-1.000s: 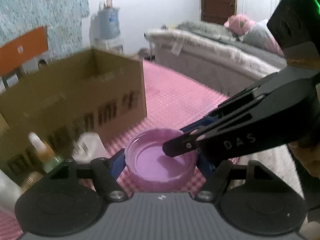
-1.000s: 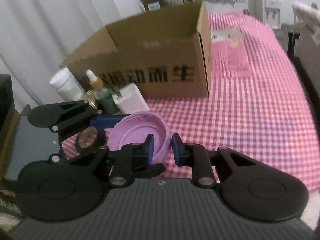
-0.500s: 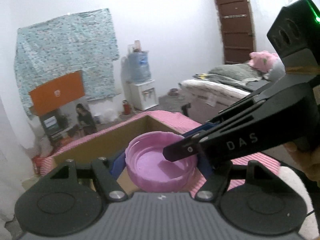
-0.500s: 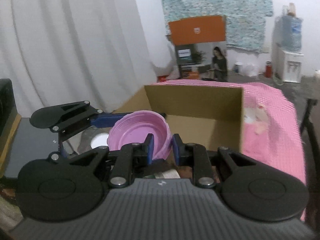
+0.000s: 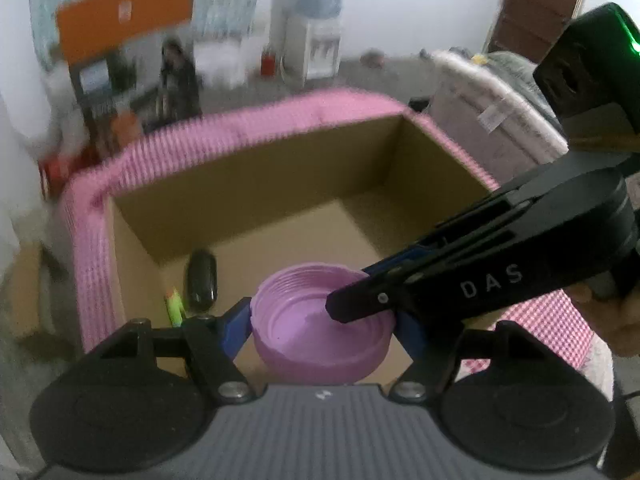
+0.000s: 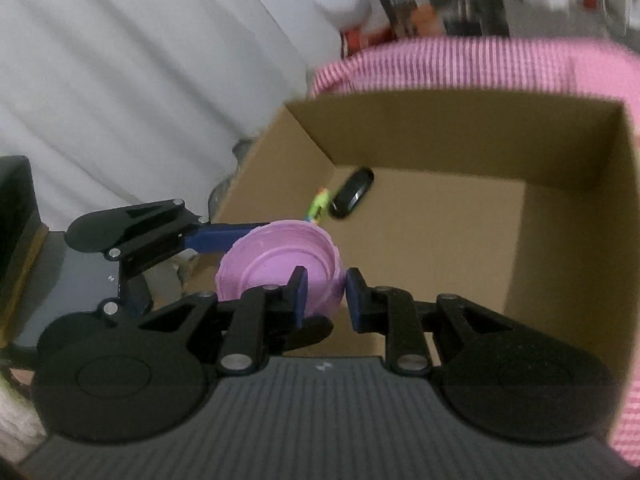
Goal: Organize rigid objects
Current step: 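Carry the pink lid into the box and open the right gripper, then lift the right gripper out of the box toward the black tape roll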
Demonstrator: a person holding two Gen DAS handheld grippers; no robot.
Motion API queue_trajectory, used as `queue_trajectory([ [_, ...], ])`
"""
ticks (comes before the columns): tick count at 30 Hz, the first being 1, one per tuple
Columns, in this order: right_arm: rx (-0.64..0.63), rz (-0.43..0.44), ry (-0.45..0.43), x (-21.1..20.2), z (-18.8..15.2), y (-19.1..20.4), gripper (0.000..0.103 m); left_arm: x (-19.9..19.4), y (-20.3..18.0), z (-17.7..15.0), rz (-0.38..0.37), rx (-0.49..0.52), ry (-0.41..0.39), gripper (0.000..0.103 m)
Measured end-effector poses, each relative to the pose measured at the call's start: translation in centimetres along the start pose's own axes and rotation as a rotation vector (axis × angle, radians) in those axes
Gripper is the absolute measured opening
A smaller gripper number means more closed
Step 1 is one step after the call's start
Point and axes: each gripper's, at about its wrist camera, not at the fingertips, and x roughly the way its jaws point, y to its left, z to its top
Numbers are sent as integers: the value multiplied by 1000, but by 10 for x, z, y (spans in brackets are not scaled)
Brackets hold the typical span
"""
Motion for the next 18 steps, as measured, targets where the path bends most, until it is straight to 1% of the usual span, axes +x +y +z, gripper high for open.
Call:
queue_trajectory([
  [2,30,6,52,18,9,-7,20,12,12,1,-12,-33,47,75],
  [5,50,4,114,38,16,-11,20,26,18,1,-8,-41,96,74],
  [8,54,-4,163,53,19,-10,20,35,20,2,3,-36,138,74],
  [11,60,-6,201,66,19,-12,21,43,24,1,-1,-54,181,74],
  [14,69,-6,231,77,18,-18,21,47,20,0,11,-30,204,76],
  [17,85,-2,258,85,17,-26,21,48,21,1,4,-36,205,78],
  [18,87,1,263,85,17,-26,24,48,21,2,-3,-41,206,79],
])
